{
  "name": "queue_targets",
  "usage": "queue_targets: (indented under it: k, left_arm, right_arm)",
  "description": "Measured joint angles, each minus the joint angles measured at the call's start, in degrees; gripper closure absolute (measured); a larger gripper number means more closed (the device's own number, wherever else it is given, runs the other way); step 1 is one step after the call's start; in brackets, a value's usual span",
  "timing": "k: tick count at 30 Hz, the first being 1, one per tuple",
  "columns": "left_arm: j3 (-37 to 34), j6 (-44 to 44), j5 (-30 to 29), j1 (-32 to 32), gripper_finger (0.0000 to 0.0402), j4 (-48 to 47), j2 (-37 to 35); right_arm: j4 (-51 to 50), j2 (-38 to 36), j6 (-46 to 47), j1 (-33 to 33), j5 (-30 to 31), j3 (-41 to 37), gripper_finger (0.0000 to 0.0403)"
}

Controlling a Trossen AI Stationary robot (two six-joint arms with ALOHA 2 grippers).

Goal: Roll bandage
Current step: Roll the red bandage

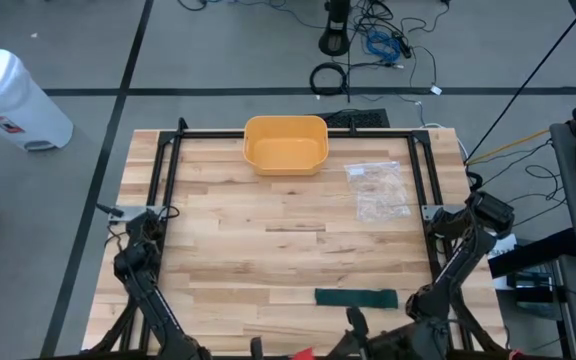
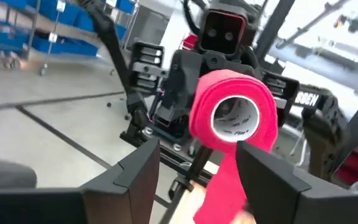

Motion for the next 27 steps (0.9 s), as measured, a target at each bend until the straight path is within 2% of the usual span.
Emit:
queue_targets:
  k: [6,11,16,21,27]
  left_arm:
    - [0.0,0.0,0.1,-0.6,0.0336,0.6,0.0]
    - [0.0,-0.3,0.3,0.1,0.0336,0.7,0.1]
    - [0.0,-0.4,0.5,0.7,0.0336,0.7,0.1]
    - [0.0,-0.4,0.5,1.1,0.0336,0.6,0.1]
    - [0.0,-0.3,0.5,1.1,0.0336,0.6,0.1]
  right_arm:
    - [1.4,0.0,-8.2,1.8,0.0,0.0,0.0207]
    - [1.5,0.0,-11.1,1.7,0.1,0.0,0.0207]
    - [2.3,0.0,-10.3,0.5,-0.5,0.0,0.0207]
    - [2.4,0.0,-6.5,-1.9,-7.4,0.0,0.0207]
    - [2.5,0.0,-5.3,-3.3,-7.4,0.0,0.0207]
